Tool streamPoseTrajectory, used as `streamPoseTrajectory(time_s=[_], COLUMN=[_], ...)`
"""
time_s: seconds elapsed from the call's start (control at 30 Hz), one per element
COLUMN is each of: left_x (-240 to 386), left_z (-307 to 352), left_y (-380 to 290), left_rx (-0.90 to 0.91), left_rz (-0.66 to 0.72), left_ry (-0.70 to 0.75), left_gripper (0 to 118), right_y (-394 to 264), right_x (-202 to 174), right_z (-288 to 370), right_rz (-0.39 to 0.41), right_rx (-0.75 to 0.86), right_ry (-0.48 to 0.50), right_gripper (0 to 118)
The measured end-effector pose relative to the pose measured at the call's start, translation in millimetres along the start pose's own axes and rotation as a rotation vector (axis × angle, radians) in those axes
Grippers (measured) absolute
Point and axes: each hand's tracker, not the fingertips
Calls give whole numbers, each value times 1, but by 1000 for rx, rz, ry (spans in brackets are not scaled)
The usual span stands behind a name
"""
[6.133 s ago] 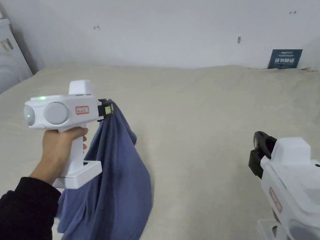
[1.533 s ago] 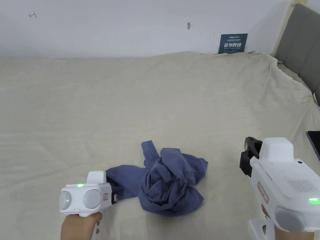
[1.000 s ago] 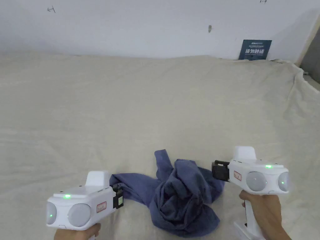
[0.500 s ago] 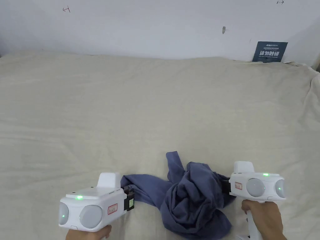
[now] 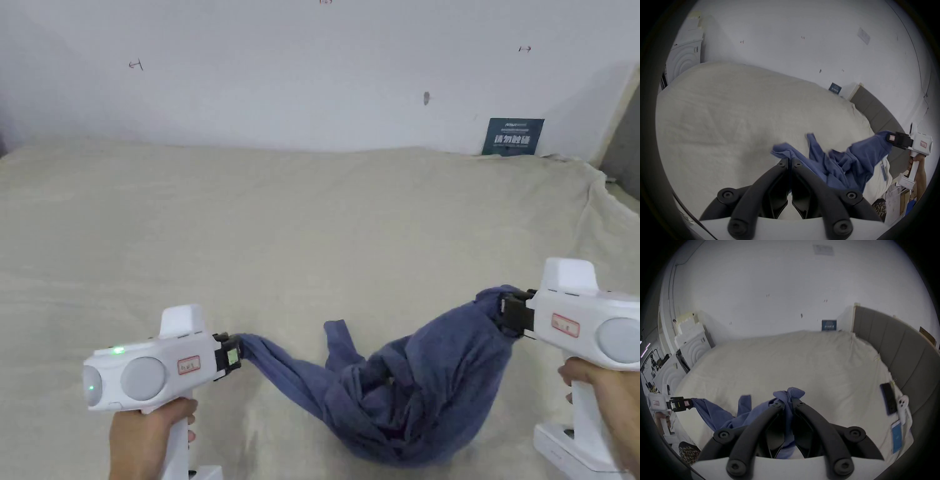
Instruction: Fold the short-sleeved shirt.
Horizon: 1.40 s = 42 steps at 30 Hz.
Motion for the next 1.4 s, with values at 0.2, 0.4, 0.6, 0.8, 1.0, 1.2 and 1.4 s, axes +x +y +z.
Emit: streamPoseTrajectory(time_s=[0.2,0.4,0.6,0.8,1.0,1.2,1.4], left_x=[-12,-12,4,20,32,39,30], left_z=[24,46,57,60,65,53,16], left_y=[72,148,215,273,327,366,353], left_rx=[112,219,305,382,455,497,492], left_rz=[-40,-81,-126,-174,-185,-226,-251], left_ry=[76,168,233,300,324,348,345], left_gripper=[0,0,0,0,0,0,0], right_y=[51,105,156,199,237,262,242], right_x=[26,36,27,17,11,4,6], right_z=[35,39,28,20,8,-14,-54], right_rz=[-25,-2,37,81,94,102,118], right_rx=[100,166,208,279,324,360,347], right_ry=[-32,-80,-132,-181,-196,-195,-197], right_gripper=[5,5,5,5,5,5,5])
